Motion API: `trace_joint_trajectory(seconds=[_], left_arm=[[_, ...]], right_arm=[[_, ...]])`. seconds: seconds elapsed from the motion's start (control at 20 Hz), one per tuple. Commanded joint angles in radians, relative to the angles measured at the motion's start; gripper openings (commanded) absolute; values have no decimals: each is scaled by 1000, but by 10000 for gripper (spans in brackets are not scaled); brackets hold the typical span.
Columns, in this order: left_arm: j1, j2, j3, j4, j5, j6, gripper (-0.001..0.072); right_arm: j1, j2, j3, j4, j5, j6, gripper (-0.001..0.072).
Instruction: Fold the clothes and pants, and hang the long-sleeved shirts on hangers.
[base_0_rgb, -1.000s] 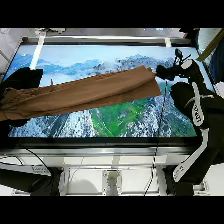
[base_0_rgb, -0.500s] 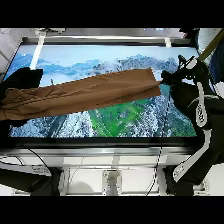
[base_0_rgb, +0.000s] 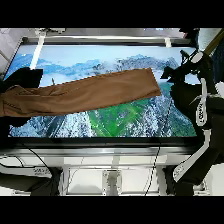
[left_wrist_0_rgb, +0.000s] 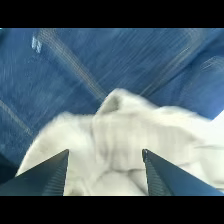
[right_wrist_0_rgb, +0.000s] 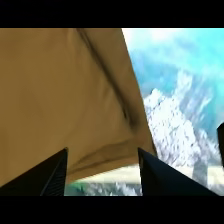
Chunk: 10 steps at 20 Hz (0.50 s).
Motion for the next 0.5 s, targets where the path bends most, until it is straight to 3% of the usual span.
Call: trace_joint_trajectory(seconds=[0.0,0.1,0.15,0.2,0.25,0.4,0.45], left_arm=[[-57,119,17,-1,11,4,531],[-93,174,17,-1,10,58,548],[-106,189,17,-1,-3,87,654],[-114,197,17,-2,-24,85,707],[-129,203,17,-10,-62,85,707],[-219,211,17,-90,-104,111,706],[-267,210,17,-109,-87,173,705]], right_arm=[[0,2,57,-37,-127,-2,448],[3,1,33,-37,-168,-12,449],[3,-1,10,-31,-180,-29,450],[1,-8,-10,-29,-178,-29,451],[-7,-19,-22,-11,-165,-29,454],[-84,-91,-22,307,-108,-147,461],[-117,-117,-22,431,-98,-172,499]])
